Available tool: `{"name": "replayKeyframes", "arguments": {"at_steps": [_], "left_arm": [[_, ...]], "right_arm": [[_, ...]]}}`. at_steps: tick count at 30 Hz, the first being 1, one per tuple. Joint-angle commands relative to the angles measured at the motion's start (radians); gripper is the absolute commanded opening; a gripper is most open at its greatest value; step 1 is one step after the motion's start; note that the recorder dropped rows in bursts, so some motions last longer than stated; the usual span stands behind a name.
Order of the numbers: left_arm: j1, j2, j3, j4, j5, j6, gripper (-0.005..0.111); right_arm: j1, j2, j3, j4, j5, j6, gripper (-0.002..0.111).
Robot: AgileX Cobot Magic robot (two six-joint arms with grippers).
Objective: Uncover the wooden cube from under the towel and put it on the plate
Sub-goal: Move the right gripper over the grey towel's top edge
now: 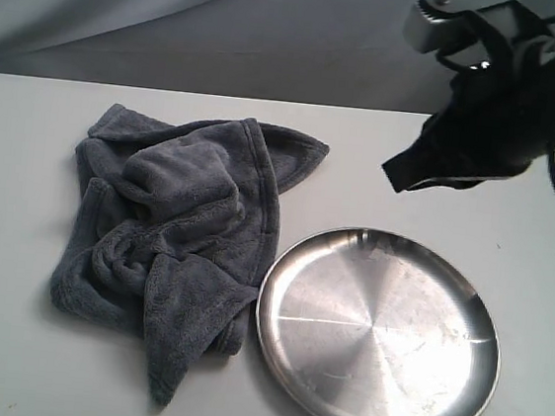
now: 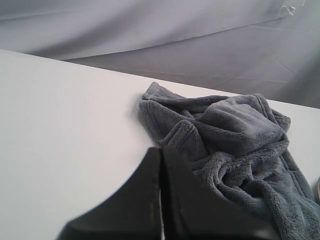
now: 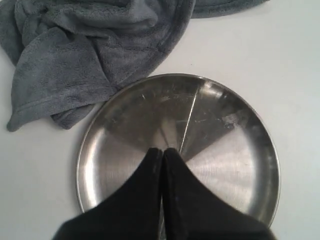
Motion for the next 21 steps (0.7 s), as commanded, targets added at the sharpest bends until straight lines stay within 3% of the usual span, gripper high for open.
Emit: {"name": "replayKeyframes", "arguments": {"at_steps": [1,9,21], "left_arm": [[-0.005,-0.004,0.005,-0.005,-0.004,-0.004,0.0],[-0.005,-0.004,0.005,-0.005,-0.004,-0.002,0.0],[-0.005,-0.004,0.005,-0.005,-0.004,-0.004,0.0]], "right_arm": [[0.076,0.127,-0.148,-0.045,0.115,0.026,0.0],[0.181,0.304,-0.379,-0.112,0.128,0.071,0.0],[0.181,0.522,-0.645,-0.112,0.184,0.137,0.0]]}}
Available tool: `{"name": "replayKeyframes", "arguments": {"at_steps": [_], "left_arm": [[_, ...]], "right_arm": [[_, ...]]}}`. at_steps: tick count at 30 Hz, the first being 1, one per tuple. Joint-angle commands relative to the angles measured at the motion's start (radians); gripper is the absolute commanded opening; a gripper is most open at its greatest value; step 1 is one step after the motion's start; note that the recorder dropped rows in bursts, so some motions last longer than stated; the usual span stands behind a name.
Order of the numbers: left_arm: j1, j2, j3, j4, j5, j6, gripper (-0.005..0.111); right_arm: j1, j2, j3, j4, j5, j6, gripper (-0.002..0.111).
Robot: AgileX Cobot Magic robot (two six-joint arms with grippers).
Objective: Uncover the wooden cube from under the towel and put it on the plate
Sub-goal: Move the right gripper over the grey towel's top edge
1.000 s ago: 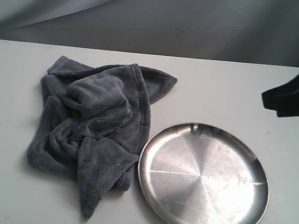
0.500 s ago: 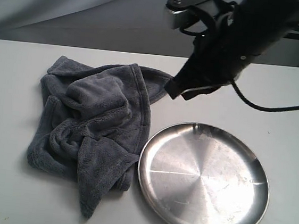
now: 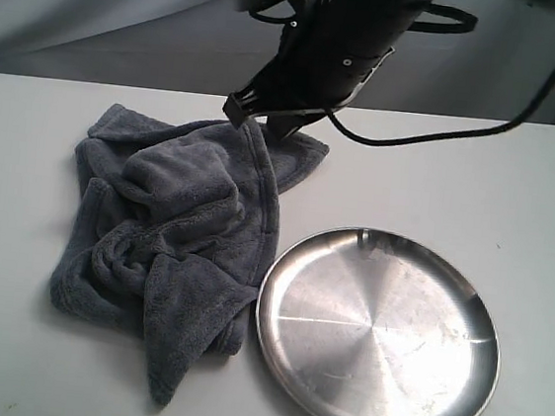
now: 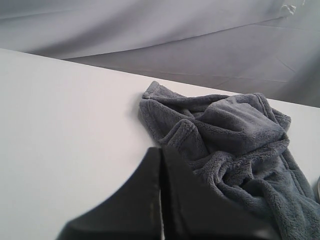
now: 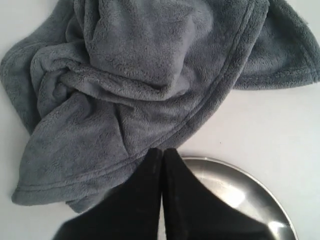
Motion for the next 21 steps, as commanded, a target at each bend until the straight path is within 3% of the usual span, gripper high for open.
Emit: {"name": "replayKeyframes", "arguments": {"at_steps": [1,10,21], "left_arm": [[-0.005,-0.004,0.005,-0.005,-0.007,-0.004,0.0],[-0.005,-0.004,0.005,-0.005,-0.007,-0.001,0.0],[-0.005,-0.004,0.005,-0.005,-0.007,-0.004,0.0]], "right_arm": [[0.002,0.083,-0.113,-0.009,0.066,0.004,0.0],[0.019,0.254,-0.253,-0.009,0.142,-0.003,0.0],[0.192,0.37,-0.253,0.013,0.142,-0.026,0.0]]}}
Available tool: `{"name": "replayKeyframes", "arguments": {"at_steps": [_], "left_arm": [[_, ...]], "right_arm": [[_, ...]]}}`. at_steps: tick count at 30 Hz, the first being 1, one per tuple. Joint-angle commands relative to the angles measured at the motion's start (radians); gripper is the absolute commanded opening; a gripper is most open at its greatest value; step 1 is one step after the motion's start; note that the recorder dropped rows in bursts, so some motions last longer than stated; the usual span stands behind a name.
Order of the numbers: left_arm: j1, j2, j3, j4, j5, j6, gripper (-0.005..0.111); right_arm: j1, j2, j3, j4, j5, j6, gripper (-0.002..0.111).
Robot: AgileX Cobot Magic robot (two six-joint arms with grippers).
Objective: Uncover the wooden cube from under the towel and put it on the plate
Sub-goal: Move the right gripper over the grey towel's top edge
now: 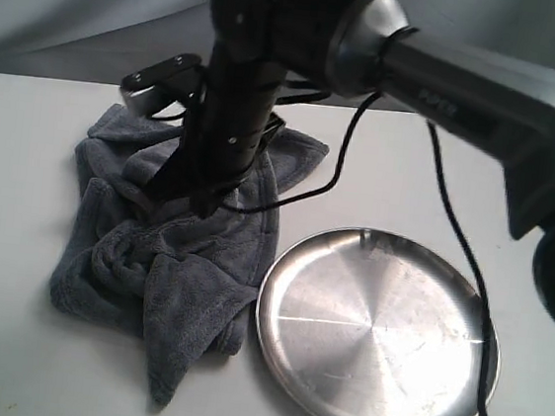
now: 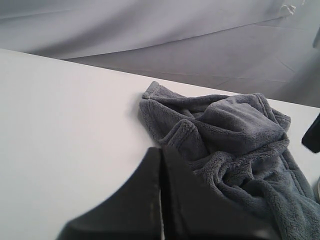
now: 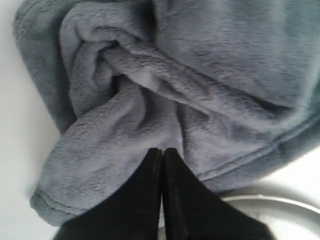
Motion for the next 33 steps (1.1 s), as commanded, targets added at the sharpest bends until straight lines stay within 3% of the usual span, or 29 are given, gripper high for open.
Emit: {"name": "replayKeyframes", "arguments": {"at_steps": [1,9,19,26,33], "left_arm": [[-0.005,-0.004,0.005,-0.005,-0.007,-0.004,0.0],[-0.005,-0.004,0.005,-0.005,-0.007,-0.004,0.0],[-0.005,-0.004,0.005,-0.005,-0.007,-0.001,0.0],[-0.005,-0.004,0.005,-0.005,-0.007,-0.003,0.0],[-0.005,-0.004,0.005,-0.005,-0.007,-0.003,0.0]], "right_arm": [[0.055,0.047,-0.008,0.008,0.005,-0.012,0.0],[0.114,0.071,-0.038,0.015,-0.01,-0.015,0.0],[0.106,0.131,-0.293,0.062,-0.197,0.031,0.0],[0.059,0.157,-0.368,-0.007,-0.292,0.1,0.0],[-0.033,0.157,-0.368,-0.088,-0.277,0.199,0.0]]}}
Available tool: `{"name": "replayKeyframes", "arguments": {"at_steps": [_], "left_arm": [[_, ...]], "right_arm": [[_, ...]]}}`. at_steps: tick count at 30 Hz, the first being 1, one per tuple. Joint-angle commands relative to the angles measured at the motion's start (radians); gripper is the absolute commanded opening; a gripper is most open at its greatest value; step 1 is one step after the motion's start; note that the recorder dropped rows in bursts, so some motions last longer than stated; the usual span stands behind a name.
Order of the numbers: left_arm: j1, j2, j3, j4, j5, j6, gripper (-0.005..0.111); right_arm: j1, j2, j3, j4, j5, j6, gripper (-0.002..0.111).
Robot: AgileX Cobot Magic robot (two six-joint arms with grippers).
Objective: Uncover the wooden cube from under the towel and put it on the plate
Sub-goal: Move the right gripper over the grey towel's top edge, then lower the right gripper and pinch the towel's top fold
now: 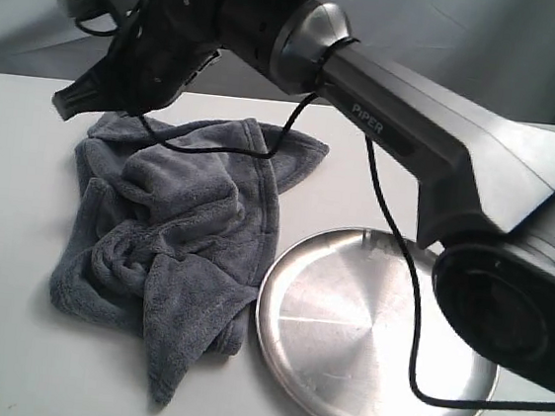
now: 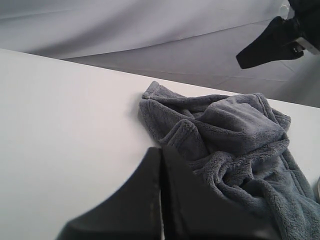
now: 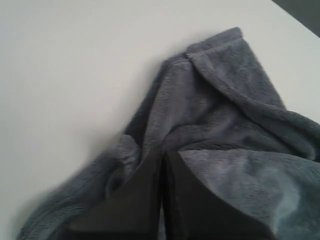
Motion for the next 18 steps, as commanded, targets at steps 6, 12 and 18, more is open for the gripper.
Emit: {"name": "replayKeyframes", "arguments": {"at_steps": [6,12,18], "left_arm": [[-0.005,-0.004,0.005,-0.005,-0.007,0.003,0.0],[-0.005,-0.004,0.005,-0.005,-0.007,0.005,0.0],[-0.005,-0.004,0.005,-0.005,-0.007,0.005,0.0]], "right_arm": [[-0.139,0.001,-0.008,-0.128,0.15,0.175,0.0],[-0.215,0.001,-0.008,-0.135,0.288,0.178,0.0],[-0.234,-0.01,-0.003,-0.135,0.288,0.119,0.0]]}}
